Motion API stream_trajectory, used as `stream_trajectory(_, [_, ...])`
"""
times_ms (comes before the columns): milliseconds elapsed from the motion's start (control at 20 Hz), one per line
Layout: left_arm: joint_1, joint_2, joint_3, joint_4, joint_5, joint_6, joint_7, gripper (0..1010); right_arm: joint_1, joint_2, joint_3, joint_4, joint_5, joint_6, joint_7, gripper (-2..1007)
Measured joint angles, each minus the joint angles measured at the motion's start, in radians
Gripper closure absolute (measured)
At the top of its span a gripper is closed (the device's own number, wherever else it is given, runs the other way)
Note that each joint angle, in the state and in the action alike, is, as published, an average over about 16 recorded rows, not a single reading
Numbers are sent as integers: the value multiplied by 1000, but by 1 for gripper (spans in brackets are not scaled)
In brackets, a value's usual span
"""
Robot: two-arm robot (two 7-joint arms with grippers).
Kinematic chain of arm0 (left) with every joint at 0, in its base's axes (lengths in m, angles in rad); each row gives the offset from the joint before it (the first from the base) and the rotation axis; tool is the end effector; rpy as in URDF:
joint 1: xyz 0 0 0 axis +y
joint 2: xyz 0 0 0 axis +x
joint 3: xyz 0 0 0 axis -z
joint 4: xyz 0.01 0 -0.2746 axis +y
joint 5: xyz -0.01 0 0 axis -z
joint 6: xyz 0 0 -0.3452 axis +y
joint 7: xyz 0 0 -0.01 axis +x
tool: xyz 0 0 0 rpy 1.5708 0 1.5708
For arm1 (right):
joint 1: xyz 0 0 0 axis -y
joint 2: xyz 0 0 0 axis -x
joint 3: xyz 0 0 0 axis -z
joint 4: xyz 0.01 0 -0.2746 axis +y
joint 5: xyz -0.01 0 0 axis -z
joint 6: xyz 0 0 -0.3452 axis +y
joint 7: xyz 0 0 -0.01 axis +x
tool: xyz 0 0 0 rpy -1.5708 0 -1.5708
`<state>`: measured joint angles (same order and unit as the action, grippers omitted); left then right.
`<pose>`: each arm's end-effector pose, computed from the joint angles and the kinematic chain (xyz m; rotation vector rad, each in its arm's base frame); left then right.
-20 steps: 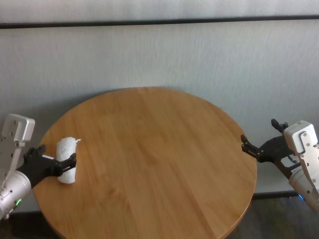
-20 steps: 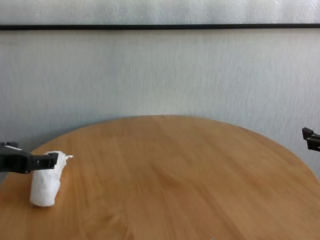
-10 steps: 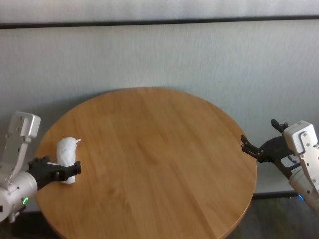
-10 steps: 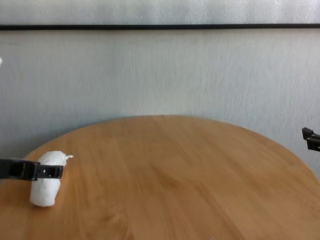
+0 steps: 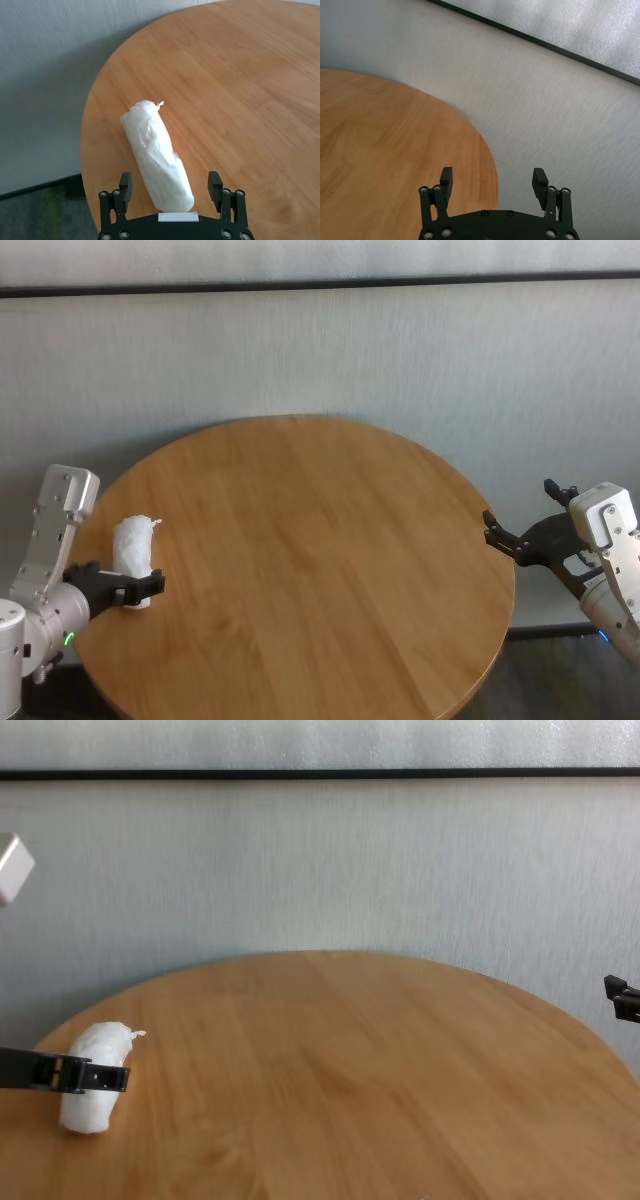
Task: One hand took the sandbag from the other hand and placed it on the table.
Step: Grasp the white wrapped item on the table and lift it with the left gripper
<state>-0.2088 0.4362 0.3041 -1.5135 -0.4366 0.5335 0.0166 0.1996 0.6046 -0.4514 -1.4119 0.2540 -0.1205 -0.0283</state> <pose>0.4054 0.0305 -0.2485 0.4612 0.3029 1.3172 0.3900 -0.0643 -0.2968 -0.3044 -0.2849 -1.2480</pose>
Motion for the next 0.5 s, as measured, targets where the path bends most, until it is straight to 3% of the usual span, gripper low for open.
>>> stream_trajectory(500, [-21,-33,3,50,35,-10,0,9,0,0,0,0,0,0,0,4])
